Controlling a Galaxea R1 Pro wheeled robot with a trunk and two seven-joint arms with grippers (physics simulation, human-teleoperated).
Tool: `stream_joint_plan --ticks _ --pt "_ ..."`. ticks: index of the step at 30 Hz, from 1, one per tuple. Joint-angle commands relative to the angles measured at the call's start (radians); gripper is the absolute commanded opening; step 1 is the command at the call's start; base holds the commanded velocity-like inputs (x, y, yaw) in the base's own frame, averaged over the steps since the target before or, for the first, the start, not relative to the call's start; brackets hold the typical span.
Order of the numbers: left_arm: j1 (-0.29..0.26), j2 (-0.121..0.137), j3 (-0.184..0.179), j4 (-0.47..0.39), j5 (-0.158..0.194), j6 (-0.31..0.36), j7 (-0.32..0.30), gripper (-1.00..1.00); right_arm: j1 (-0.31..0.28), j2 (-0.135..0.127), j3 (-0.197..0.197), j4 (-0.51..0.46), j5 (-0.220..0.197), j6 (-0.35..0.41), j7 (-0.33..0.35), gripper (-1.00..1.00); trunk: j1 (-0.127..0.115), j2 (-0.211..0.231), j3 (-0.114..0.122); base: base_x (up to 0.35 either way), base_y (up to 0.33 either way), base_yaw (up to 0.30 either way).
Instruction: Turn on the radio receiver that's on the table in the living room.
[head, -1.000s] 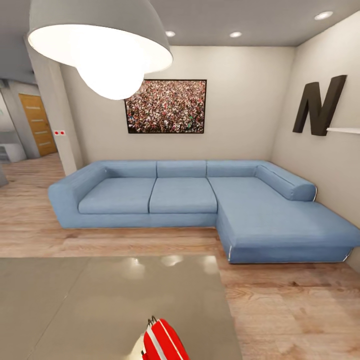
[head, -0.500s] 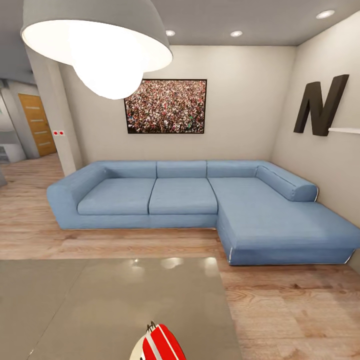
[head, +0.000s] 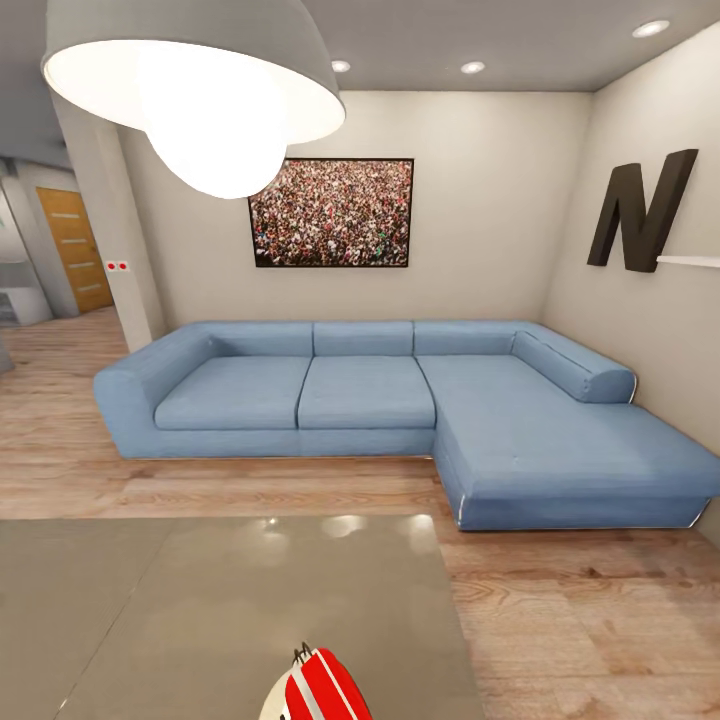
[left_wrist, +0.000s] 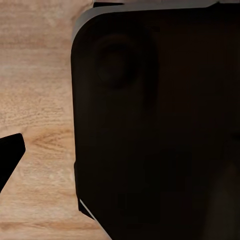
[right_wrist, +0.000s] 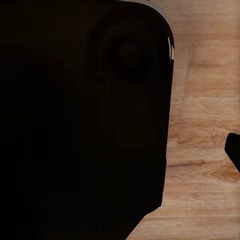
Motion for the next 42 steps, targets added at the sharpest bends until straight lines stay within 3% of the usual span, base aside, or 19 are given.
stream_joint_plan --ticks 1,9,42 --pt "0.000 0.000 0.000 -0.005 0.000 0.000 0.000 1.00 0.000 0.000 0.000 0.000 0.000 0.001 0.000 1.00 0.000 0.000 0.000 0.000 0.000 0.000" --pt "0.000 0.001 0.000 -0.021 0.000 0.003 0.003 1.00 0.000 -0.001 0.000 0.000 0.000 0.000 0.000 1.00 0.000 0.000 0.000 0.000 0.000 0.000" --pt "0.000 0.000 0.000 -0.023 0.000 0.008 0.000 1.00 0.000 0.004 -0.005 0.000 -0.002 0.000 -0.001 1.00 -0.127 0.231 0.103 0.000 0.000 0.000"
